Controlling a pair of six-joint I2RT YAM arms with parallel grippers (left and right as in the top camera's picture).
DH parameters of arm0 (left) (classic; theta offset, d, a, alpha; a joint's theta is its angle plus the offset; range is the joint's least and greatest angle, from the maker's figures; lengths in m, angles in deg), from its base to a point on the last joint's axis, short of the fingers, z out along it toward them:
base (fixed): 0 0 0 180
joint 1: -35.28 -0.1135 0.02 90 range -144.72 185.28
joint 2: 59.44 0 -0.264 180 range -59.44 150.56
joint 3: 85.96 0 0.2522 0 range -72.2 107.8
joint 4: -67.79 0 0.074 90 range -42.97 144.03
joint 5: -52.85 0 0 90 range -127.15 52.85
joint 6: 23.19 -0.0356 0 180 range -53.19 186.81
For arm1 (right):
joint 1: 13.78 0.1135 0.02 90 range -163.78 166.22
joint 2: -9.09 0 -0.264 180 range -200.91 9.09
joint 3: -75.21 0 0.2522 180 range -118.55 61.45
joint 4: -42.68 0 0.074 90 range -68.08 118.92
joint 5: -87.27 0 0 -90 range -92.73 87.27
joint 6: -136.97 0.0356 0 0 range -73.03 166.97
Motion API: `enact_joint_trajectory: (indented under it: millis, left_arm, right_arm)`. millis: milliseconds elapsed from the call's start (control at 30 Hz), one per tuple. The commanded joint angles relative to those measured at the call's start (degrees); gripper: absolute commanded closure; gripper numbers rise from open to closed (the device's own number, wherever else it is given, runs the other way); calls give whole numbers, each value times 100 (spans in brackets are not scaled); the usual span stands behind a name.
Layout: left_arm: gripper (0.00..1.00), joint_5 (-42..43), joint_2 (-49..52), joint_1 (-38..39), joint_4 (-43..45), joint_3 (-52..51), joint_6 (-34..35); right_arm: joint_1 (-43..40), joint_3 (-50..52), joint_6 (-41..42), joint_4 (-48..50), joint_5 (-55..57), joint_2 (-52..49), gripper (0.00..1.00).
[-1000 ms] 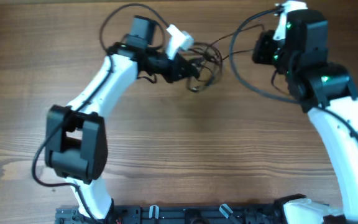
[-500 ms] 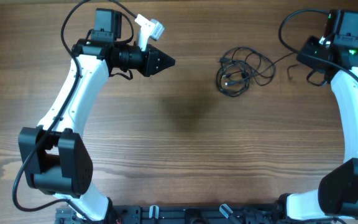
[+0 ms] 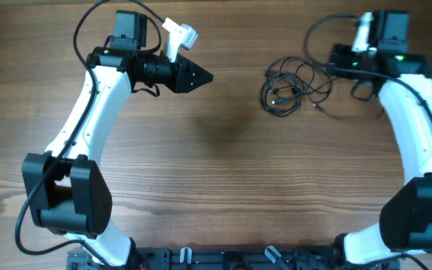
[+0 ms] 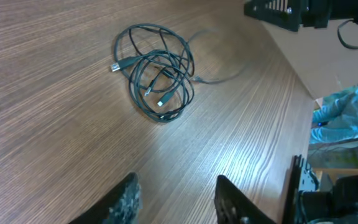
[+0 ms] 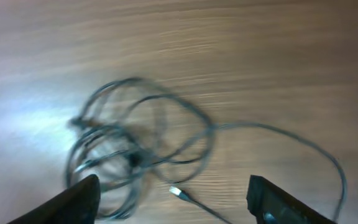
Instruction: Untangle cables
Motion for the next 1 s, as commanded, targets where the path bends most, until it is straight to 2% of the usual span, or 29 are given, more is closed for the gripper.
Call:
enact_joint_trajectory:
  millis: [0,100,200,267,300,433,633,800,967]
  left_arm:
    - [47,-85,-142,-26,55,15,-35]
    - [29,-85,-142,-24,52,15,-33]
    - [25,-280,-142,-24,57,15,-33]
    - [21,-601,-155,-20,50,15,-28]
    - [16,-890,-192,-13,15,15,-24]
    - [14,-1899,-380,2,-48,15,317]
    - [14,-2006,-507,2,-210,15,319]
    - [14,-2780,-586,57,-267,15,619]
    - [13,-2841,-603,63,-422,15,614]
  right_arm:
    - [461,-11,-334,37,-44,-184,17]
    - [527,-11,492,61,275,-629,16]
    - [575,-11,708,136,87,-1213,19]
    - [636,-11,389,238,-208,-1449,26]
    - [726,-11,118,304,-247,-1617,34]
    - [962,-11,-481,389,-260,-1812,42]
    - [970,-11,-577,490,-216,-1816,45]
    - [970,-11,-752,796,-24,-1843,46]
    - [970,-11,-758,844,-22,-2194,51]
